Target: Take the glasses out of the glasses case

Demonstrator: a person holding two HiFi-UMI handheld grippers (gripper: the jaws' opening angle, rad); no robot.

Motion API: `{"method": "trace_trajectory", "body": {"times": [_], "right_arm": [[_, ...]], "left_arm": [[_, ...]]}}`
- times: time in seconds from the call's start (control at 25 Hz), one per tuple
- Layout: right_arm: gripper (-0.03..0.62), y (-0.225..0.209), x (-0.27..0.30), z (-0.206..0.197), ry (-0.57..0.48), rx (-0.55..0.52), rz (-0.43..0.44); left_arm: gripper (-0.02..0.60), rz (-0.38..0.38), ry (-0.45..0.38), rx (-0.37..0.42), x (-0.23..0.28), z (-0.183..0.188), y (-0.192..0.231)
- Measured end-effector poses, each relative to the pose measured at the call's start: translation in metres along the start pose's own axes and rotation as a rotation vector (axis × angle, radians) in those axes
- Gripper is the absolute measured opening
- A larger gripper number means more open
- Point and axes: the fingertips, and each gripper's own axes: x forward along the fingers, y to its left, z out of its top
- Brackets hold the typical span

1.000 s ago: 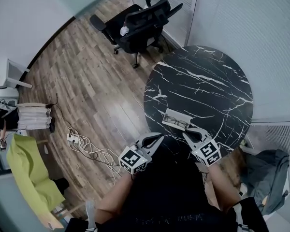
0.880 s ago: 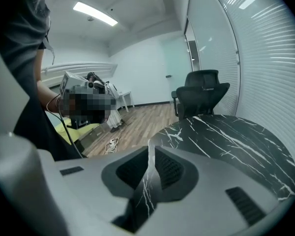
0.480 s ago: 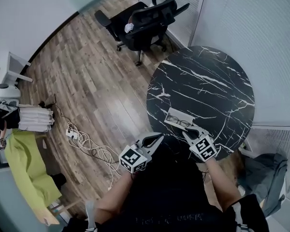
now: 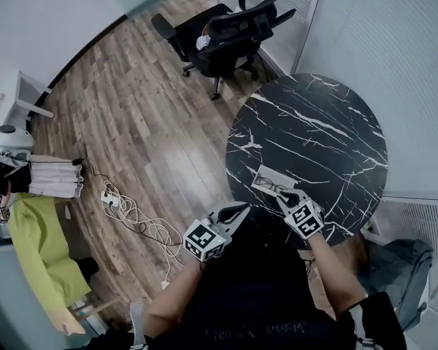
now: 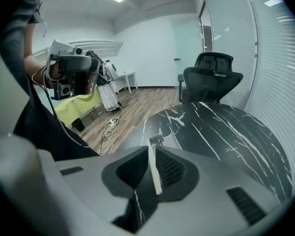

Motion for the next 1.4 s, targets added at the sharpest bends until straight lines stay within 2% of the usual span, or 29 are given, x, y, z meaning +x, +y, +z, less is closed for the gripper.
{"method": "trace_trajectory", "body": {"times": [0.52, 0.96, 1.4], "right_arm": [[0.034, -0.012, 0.032, -0.024, 0.14, -0.06, -0.013], [0.034, -0.022, 0.051, -0.034, 0.211, -0.079, -0.008], [0.034, -0.027, 0.074, -0.042, 0.302, -0.186, 0.006]], "left_arm": [[0.018, -0.008, 0.025, -0.015, 0.003, -0.005, 0.005], [0.018, 0.006, 0.025, -0.046, -0.002, -0.008, 0.01], [0.018, 0.008, 0.036, -0.06, 0.003, -0.014, 0.012]]}}
